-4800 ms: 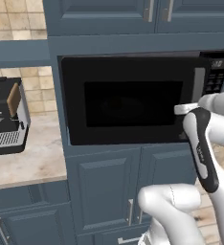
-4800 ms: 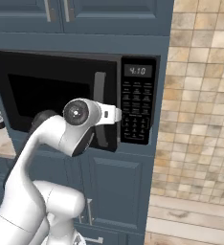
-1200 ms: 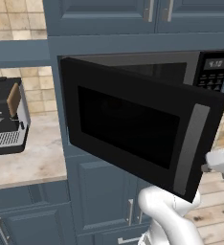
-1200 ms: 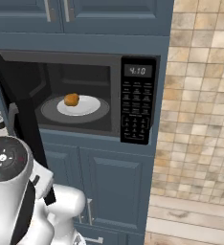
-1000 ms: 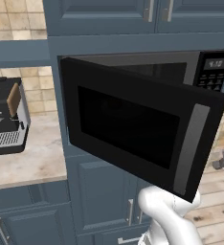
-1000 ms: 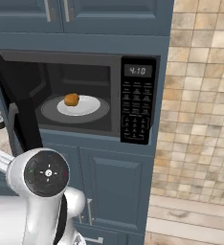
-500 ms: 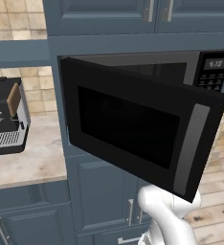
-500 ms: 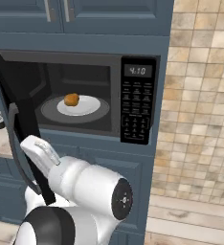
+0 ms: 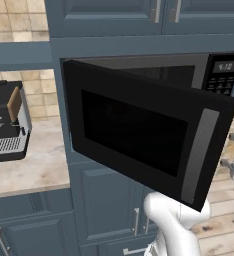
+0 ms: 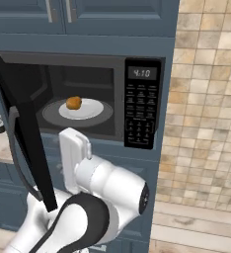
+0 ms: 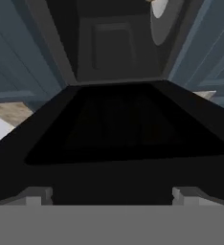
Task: Retrieve the reheated potato from the microwave, then place the potato, cheese, and condiment on the cutting board.
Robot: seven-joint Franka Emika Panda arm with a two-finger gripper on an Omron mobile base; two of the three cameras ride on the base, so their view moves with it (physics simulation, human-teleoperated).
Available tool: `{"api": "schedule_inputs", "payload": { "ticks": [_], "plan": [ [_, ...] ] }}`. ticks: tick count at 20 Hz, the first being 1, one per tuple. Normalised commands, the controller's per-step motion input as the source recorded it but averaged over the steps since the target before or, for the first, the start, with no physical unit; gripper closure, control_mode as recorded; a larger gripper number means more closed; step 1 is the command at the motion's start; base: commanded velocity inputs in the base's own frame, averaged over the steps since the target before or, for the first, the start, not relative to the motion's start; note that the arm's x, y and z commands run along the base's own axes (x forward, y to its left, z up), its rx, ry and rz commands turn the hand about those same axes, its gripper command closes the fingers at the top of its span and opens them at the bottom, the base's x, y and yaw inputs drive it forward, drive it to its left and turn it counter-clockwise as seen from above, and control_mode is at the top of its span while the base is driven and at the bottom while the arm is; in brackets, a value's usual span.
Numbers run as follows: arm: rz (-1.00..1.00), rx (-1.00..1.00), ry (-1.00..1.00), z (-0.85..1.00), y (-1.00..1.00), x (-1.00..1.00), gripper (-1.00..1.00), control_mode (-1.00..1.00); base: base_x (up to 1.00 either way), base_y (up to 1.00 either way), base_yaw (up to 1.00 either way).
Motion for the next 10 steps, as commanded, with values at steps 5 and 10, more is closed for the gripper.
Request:
{"api": "schedule_inputs", "payload": {
  "ticks": [5,10],
  "plan": [
    [0.07,0.05,0.1,-0.2,-0.08,0.44,-1.0,-1.0,0.0,0.0,0.0],
    [0.17,0.0,0.0,-0.26,-0.06,0.18,-1.0,-1.0,0.0,0.0,0.0]
  ]
}}
